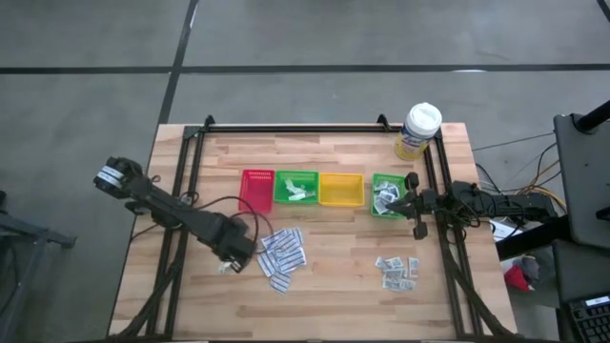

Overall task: Pick & Place First Aid Supplies
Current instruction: Put the green bandage into the left green bin

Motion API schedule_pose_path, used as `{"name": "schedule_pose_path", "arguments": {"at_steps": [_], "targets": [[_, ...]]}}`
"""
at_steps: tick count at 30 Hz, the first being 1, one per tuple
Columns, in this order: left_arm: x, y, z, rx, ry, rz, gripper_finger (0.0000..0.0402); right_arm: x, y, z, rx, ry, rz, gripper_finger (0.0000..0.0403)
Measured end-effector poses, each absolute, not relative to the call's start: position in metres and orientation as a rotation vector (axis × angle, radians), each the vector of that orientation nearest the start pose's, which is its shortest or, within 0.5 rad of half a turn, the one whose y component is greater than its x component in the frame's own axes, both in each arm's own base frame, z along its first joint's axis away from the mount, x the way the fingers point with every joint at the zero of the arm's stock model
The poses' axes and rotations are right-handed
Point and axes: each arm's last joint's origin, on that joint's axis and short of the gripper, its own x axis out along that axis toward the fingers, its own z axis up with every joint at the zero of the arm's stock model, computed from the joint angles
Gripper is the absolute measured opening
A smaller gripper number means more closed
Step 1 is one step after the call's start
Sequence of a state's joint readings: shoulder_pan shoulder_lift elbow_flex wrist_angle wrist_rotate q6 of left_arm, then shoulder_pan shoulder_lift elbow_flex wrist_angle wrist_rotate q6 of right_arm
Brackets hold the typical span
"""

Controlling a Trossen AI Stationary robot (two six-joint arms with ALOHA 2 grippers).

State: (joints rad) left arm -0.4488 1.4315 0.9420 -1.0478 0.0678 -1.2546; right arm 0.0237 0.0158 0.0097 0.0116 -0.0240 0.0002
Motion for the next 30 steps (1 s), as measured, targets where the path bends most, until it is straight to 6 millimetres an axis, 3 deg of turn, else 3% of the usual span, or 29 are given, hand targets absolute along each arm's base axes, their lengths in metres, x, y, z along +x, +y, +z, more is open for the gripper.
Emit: {"name": "schedule_pose_path", "arguments": {"at_steps": [5,9,14,18,21,30], "targets": [[0.233,-0.11,0.224,-0.403,1.28,0.214,0.0,0.098,0.003,0.167,0.0,-0.005,0.047,0.0008],[0.25,-0.113,0.234,-0.136,1.044,0.119,0.0,0.098,0.003,0.167,0.0,-0.005,0.048,0.0008],[0.261,-0.107,0.245,0.236,0.828,0.254,0.0,0.098,0.003,0.167,0.0,-0.005,0.048,0.0008],[0.267,-0.097,0.254,0.418,0.722,0.464,0.0,0.098,0.003,0.167,0.0,-0.005,0.048,0.0008],[0.272,-0.086,0.261,0.492,0.699,0.555,0.0,0.098,0.003,0.167,0.0,-0.005,0.048,0.0008],[0.292,-0.037,0.285,0.55,0.77,0.57,0.0,0.098,0.003,0.167,0.0,-0.005,0.048,0.0008]]}}
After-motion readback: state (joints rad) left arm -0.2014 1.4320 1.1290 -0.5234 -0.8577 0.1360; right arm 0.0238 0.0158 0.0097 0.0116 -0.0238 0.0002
